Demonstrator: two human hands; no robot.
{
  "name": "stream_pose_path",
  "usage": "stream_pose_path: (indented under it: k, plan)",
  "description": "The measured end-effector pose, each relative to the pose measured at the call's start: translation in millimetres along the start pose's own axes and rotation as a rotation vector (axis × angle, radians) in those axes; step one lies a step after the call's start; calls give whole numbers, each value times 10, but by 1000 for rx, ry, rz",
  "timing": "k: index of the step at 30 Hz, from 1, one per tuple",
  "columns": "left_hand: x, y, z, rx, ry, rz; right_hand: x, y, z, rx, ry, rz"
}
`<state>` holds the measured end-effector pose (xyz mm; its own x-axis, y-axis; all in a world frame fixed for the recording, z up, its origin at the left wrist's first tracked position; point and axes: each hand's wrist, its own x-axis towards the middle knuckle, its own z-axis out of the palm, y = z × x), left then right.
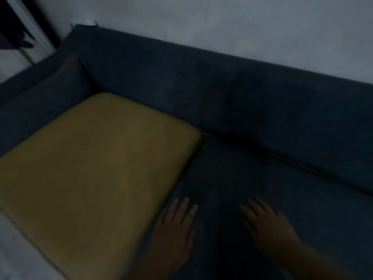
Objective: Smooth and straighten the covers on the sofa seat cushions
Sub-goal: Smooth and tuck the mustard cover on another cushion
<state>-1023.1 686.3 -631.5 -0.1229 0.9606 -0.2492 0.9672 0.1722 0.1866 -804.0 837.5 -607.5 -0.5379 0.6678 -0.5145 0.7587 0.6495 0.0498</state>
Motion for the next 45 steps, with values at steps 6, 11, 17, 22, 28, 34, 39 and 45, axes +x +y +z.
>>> stream_pose_path:
  k: [6,11,17,22,28,34,39,45]
  plan:
    - [-152,-1042,-611,11,42,-90,247,-1131,-717,24,200,60]
    - [-410,-2034,-1227,60,111,-116,527,-2236,-1343,78,252,61]
    - [-557,-3022,-1716,76,108,-157,832,-3369,-1848,51,299,2]
    - [-505,-3651,-1894,89,135,-168,1149,-3933,-2036,12,293,-56]
    - [-159,-4446,-2158,126,105,-168,1823,-4464,-2349,36,302,-39]
    - [451,-5210,-2426,125,140,-147,2616,-4909,-2846,80,335,-41]
    - [901,-5671,-2572,149,168,-97,3071,-5093,-3097,98,362,-26]
    - [1349,-6087,-2599,135,78,-77,3401,-5171,-3071,113,348,-10]
